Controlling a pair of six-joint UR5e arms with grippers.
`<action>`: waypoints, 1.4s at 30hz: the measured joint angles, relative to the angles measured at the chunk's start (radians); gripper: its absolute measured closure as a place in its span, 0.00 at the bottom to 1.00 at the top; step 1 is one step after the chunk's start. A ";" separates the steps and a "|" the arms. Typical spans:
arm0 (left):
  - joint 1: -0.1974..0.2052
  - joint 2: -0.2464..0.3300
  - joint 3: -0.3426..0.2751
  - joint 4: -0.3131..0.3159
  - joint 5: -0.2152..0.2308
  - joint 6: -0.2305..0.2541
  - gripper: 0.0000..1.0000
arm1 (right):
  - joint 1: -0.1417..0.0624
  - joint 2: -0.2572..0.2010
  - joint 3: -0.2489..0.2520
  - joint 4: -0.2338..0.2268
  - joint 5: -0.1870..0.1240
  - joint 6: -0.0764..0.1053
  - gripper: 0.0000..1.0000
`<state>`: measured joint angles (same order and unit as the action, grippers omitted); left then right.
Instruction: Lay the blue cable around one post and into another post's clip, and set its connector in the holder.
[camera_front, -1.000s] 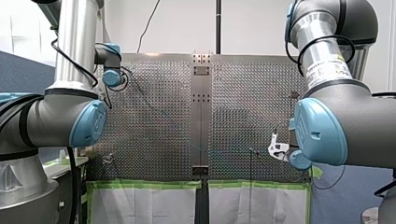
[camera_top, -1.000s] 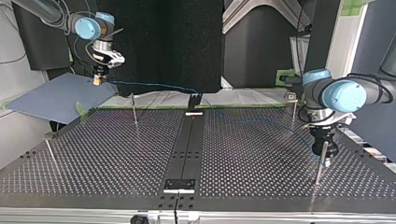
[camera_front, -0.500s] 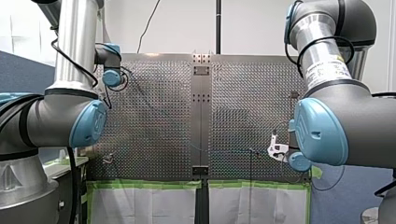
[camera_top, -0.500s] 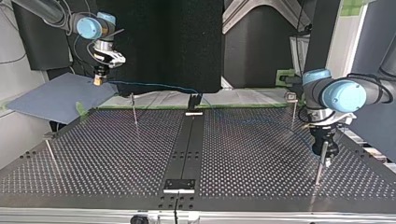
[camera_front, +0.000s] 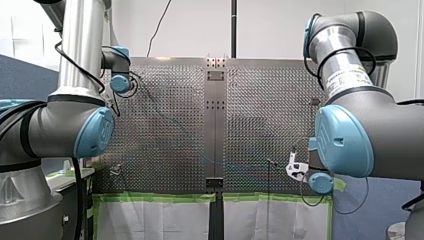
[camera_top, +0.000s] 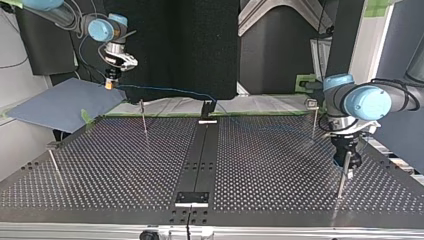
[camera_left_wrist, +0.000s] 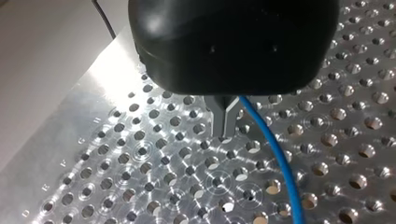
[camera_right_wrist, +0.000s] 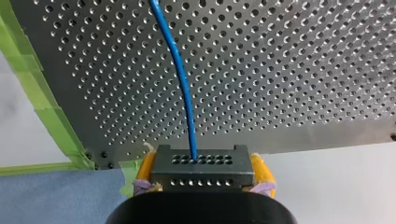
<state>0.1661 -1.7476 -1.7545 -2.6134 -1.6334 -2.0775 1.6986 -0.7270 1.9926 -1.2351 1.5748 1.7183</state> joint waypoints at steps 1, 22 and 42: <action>-0.001 0.000 0.000 0.000 0.000 0.000 1.00 | 0.000 0.006 -0.006 0.003 -0.002 0.000 1.00; -0.018 0.000 0.000 -0.004 -0.024 0.014 0.16 | 0.005 0.022 -0.022 0.024 -0.005 0.001 1.00; -0.027 0.000 0.000 -0.071 -0.140 0.016 0.00 | -0.005 0.022 -0.034 0.037 -0.005 0.008 1.00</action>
<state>0.1393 -1.7475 -1.7545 -2.6844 -1.7734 -2.0613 1.6932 -0.7049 1.9590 -1.1977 1.5695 1.7263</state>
